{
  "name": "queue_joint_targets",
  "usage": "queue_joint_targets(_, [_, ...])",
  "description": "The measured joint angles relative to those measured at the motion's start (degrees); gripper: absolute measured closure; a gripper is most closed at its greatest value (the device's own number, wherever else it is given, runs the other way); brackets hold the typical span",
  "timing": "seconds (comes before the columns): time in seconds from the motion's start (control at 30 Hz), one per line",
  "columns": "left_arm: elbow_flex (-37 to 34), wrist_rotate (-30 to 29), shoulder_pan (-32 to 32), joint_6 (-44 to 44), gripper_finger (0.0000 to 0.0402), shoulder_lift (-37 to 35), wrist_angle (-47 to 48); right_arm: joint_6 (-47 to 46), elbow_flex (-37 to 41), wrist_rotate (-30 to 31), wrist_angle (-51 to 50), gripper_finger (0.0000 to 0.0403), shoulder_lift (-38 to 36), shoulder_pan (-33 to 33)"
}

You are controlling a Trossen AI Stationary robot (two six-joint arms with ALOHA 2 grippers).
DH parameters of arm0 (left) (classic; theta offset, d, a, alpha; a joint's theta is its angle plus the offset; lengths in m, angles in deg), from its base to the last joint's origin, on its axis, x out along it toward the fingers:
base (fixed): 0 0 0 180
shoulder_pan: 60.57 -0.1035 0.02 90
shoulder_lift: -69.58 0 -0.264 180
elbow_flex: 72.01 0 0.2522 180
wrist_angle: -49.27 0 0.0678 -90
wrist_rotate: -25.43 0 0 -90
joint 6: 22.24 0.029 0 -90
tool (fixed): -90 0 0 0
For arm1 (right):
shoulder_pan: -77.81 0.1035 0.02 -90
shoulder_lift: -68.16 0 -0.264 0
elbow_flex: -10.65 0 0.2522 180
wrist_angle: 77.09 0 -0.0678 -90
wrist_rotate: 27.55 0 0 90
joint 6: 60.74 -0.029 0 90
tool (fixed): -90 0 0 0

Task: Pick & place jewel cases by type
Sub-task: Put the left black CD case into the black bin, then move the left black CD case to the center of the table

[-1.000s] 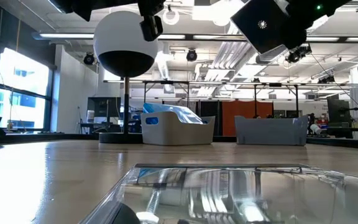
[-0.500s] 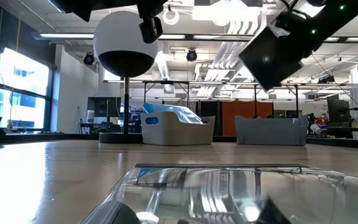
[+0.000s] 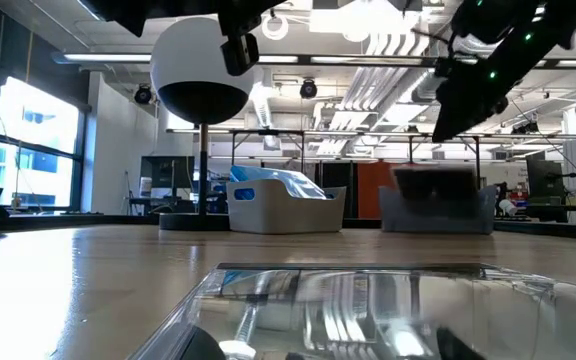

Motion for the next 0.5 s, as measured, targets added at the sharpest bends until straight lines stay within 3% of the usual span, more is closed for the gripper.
queue_joint_targets(0.23, [0.00, 0.96, 0.00, -0.02, 0.0278, 0.00, -0.03, 3.43, -0.28, 1.42, 1.88, 0.0323, 9.07, -5.19])
queue_joint_targets(0.37, [0.00, 1.20, 0.00, -0.02, 0.0278, 0.00, -0.02, 4.69, -2.07, -6.64, 3.95, 0.0320, 11.29, -5.75])
queue_joint_targets(0.5, [0.00, 1.17, 0.00, -0.02, 0.0278, 0.00, 0.00, 7.14, -5.07, -8.28, 3.81, 0.0306, 11.33, -4.65])
